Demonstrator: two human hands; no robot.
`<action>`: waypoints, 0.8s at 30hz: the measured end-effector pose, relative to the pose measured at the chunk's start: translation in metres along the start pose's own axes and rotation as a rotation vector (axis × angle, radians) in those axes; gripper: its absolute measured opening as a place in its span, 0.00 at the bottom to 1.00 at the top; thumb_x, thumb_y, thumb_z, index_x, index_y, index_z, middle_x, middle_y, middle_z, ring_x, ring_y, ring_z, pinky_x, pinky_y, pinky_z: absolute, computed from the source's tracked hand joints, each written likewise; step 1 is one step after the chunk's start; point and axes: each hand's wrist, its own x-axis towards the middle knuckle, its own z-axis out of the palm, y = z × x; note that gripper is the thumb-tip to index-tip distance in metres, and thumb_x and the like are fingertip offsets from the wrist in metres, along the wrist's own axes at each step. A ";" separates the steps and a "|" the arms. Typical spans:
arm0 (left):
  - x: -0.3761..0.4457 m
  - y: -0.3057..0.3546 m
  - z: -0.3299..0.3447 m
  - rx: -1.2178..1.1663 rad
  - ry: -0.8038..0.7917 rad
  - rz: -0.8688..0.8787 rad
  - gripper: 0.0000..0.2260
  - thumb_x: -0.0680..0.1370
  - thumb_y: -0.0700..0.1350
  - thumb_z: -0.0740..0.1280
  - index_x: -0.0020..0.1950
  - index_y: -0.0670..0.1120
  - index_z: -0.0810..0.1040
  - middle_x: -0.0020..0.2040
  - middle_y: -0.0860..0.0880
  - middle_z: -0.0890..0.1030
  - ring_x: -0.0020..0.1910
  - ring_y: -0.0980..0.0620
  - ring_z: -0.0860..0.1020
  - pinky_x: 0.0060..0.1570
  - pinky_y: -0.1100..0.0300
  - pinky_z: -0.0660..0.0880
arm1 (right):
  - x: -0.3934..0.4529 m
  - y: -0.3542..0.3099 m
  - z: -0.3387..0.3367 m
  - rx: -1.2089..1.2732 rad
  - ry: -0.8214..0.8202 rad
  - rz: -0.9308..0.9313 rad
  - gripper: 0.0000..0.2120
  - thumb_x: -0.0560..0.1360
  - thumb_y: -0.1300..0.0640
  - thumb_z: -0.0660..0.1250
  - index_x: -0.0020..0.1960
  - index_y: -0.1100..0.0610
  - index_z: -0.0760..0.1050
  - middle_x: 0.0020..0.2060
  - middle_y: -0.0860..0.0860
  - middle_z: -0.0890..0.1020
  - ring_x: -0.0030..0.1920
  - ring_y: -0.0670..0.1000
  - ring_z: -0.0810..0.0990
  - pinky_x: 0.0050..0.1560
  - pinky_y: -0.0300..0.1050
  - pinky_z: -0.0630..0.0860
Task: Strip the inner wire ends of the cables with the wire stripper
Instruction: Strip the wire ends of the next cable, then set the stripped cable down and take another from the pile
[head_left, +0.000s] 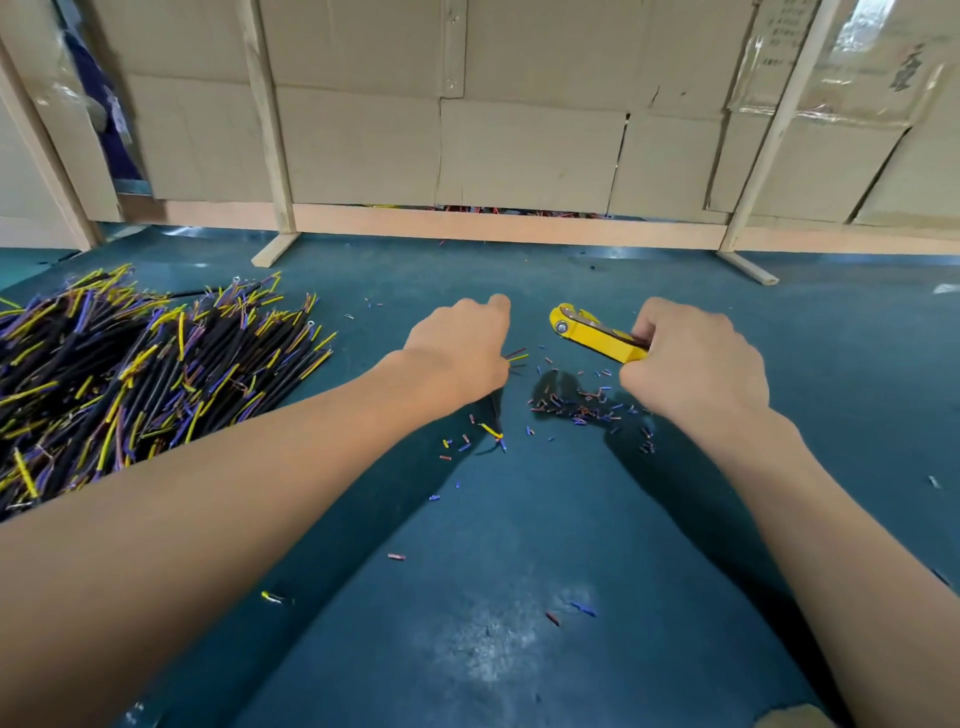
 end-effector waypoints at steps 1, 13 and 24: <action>0.000 0.000 0.000 -0.038 -0.014 -0.033 0.11 0.78 0.49 0.68 0.53 0.43 0.71 0.42 0.46 0.72 0.42 0.41 0.74 0.38 0.53 0.70 | -0.001 -0.001 0.000 -0.004 0.016 -0.015 0.12 0.64 0.61 0.69 0.45 0.48 0.74 0.40 0.50 0.76 0.35 0.53 0.70 0.31 0.42 0.59; 0.021 -0.003 -0.003 -0.427 -0.176 -0.355 0.15 0.74 0.46 0.76 0.34 0.43 0.73 0.25 0.47 0.77 0.24 0.47 0.70 0.27 0.64 0.66 | -0.005 -0.003 -0.014 -0.212 -0.060 -0.082 0.07 0.66 0.59 0.68 0.41 0.51 0.72 0.36 0.52 0.73 0.32 0.53 0.70 0.31 0.42 0.59; 0.051 0.015 -0.006 -0.478 -0.495 -0.435 0.08 0.82 0.38 0.63 0.43 0.43 0.71 0.32 0.47 0.73 0.29 0.54 0.67 0.25 0.66 0.62 | -0.001 -0.002 -0.002 0.101 -0.004 -0.042 0.06 0.68 0.57 0.68 0.41 0.51 0.71 0.35 0.51 0.76 0.34 0.48 0.70 0.30 0.42 0.60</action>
